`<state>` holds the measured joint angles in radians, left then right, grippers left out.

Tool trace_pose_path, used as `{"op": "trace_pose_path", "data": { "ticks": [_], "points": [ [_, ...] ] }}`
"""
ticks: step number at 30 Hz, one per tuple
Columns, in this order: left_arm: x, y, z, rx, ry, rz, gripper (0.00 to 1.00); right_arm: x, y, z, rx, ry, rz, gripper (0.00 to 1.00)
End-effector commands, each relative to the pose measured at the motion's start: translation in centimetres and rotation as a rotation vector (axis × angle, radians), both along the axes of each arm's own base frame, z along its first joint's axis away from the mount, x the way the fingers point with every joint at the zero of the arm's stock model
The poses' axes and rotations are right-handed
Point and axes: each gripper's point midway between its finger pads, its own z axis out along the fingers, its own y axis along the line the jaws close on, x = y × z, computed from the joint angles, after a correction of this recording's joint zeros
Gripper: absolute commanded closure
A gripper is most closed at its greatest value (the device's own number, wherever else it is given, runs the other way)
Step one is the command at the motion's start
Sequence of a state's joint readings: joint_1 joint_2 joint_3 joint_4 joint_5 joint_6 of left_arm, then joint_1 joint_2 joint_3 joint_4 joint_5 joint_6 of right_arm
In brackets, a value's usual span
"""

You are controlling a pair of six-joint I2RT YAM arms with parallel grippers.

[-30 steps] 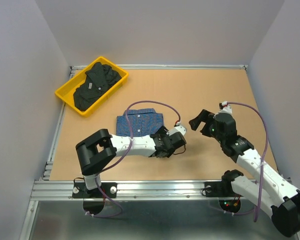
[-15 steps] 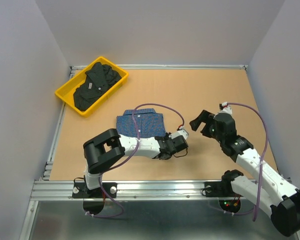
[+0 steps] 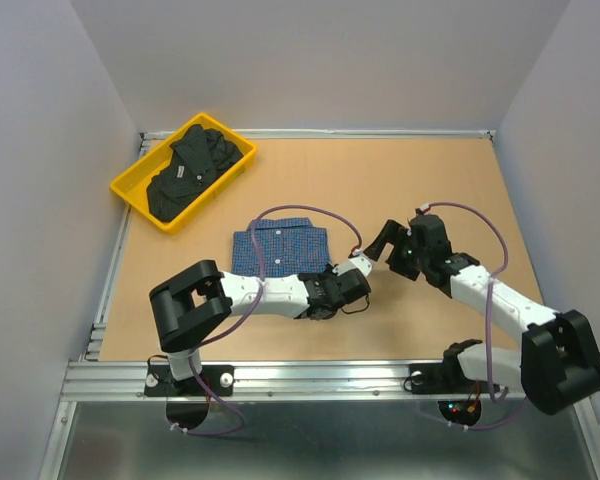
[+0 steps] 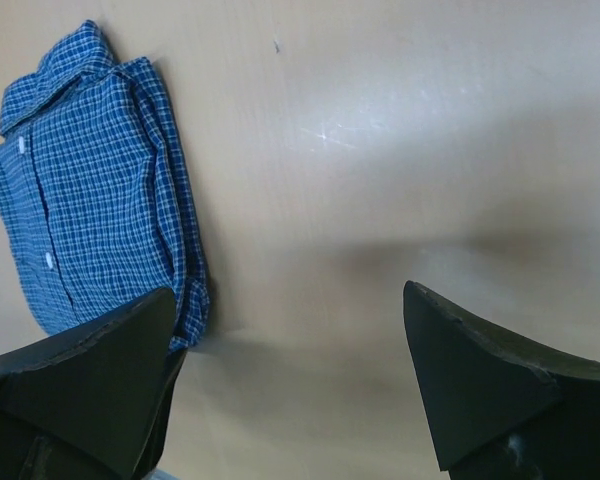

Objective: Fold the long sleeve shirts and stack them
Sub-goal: Fold the shirt

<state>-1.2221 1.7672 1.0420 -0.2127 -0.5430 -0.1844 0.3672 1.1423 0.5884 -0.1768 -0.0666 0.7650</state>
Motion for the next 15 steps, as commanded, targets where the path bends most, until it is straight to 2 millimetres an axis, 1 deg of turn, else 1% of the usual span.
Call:
{"op": "trace_pose_path", "data": {
  "ticks": [1,4,5,6,8,9,10,11,12,13,14,15],
  "points": [
    [0.0,-0.6,2.5,-0.113,-0.026,0.016,0.96,3.0,3.8,3.8,0.175,-0.075,0.072,0.00],
    [-0.1,-0.6,2.6,-0.132,-0.024,0.027,0.96,3.5,5.2,2.5,0.225,-0.037,0.112,0.00],
    [-0.1,-0.5,2.7,-0.136,-0.026,0.032,0.96,3.8,6.0,2.9,0.263,-0.048,0.137,0.00],
    [-0.1,-0.5,2.8,-0.141,-0.027,0.036,0.96,3.9,6.4,1.8,0.270,-0.016,0.148,0.00],
    [-0.1,-0.6,3.2,-0.165,-0.026,0.042,0.96,4.5,7.4,1.8,0.313,-0.015,0.176,0.00],
    [-0.2,-0.7,3.4,-0.174,-0.023,0.042,0.96,4.1,8.1,1.2,0.341,0.017,0.209,0.00],
    [-0.2,-0.7,3.5,-0.180,-0.024,0.041,0.96,4.0,8.6,1.1,0.363,0.021,0.228,0.00],
    [-0.2,-0.8,3.7,-0.192,-0.023,0.046,0.96,4.2,9.2,1.5,0.403,0.000,0.247,0.00],
    [-0.3,-0.9,3.8,-0.194,-0.023,0.042,0.96,3.8,9.7,1.6,0.439,0.008,0.274,0.00],
    [-0.3,-0.8,3.7,-0.192,-0.021,0.043,0.96,3.7,10.0,0.8,0.455,0.033,0.274,0.00],
    [-0.3,-0.9,3.9,-0.197,-0.022,0.042,0.96,3.9,10.4,0.8,0.477,0.030,0.274,0.00],
    [-0.3,-1.0,4.1,-0.204,-0.021,0.048,0.96,3.7,10.8,0.4,0.479,0.046,0.283,0.00]
  ]
}}
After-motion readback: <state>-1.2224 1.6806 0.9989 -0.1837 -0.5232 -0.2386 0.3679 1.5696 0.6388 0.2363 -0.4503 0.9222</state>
